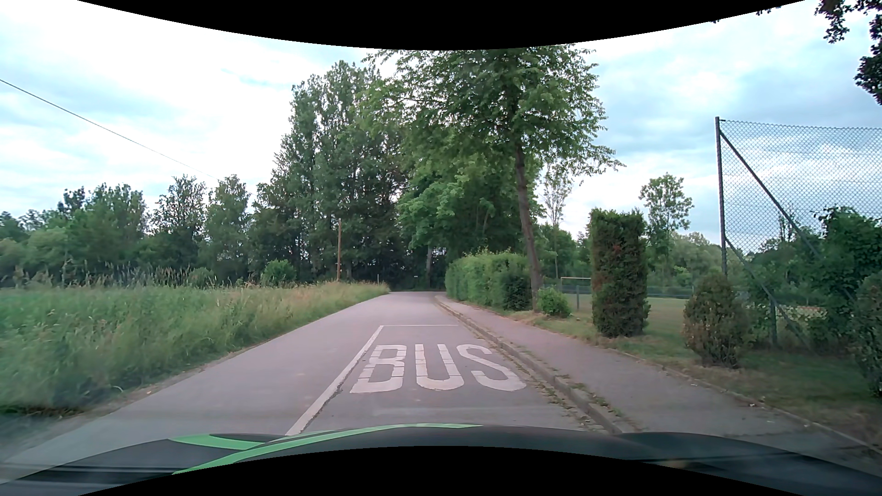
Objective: Follow the waypoints while adhering to traffic rules and regulations
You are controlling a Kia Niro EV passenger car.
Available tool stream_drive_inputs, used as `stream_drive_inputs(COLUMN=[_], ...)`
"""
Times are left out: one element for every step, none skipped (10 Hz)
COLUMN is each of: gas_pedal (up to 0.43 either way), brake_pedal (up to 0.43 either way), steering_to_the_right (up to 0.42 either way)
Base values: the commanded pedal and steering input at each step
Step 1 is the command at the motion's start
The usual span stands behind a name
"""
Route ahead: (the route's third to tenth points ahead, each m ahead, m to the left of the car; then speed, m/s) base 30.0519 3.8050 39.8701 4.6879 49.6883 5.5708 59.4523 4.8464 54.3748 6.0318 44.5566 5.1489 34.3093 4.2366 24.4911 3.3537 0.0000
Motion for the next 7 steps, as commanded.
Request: stream_drive_inputs(gas_pedal=[0.000,0.000,0.000,0.000,0.000,0.000,0.000], brake_pedal=[0.268,0.268,0.268,0.268,0.268,0.226,0.085], steering_to_the_right=[-0.054,-0.054,-0.054,-0.054,-0.053,-0.054,-0.053])
